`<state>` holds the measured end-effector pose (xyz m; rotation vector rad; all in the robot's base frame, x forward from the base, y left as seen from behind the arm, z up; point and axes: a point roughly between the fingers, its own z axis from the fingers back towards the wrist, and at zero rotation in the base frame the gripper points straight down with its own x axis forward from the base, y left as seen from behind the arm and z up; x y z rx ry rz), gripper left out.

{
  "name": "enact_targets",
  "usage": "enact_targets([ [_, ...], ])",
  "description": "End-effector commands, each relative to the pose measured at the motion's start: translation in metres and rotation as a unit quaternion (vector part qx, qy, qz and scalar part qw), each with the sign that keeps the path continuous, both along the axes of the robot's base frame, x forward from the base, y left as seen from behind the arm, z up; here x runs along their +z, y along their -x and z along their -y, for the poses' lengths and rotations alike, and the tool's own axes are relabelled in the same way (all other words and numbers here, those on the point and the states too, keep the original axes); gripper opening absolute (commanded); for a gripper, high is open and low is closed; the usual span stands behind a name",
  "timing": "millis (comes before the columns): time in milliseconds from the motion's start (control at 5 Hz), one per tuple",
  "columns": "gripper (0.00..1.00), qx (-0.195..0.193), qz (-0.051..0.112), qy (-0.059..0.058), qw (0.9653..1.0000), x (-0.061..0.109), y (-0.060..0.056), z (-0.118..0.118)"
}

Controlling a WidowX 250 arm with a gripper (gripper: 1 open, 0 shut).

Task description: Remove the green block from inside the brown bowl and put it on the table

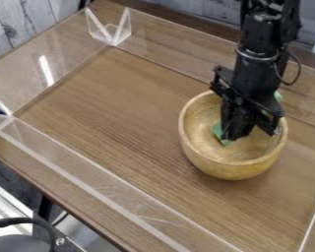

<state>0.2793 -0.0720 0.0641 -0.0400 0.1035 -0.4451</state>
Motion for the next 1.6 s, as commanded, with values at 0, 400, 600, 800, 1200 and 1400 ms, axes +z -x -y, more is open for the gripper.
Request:
enact_targets([
  [0, 0.00, 0.003, 0.047, 0.016, 0.9988, 0.035, -0.014, -0.001],
  [400, 0.00, -0.005, 0.026, -0.001, 0.9997, 0.016, -0.010, -0.001],
  [600, 0.00, -0.009, 0.016, -0.008, 0.9998, 0.008, -0.008, 0.000],
  [800, 0.00, -0.012, 0.009, 0.003, 0.9999, 0.006, -0.020, -0.004],
  [1200, 0.00, -0.019, 0.007, 0.015, 0.9997, 0.011, -0.034, -0.011],
  [1400, 0.00, -0.022, 0.008, 0.016, 0.9996, 0.013, -0.038, -0.016],
])
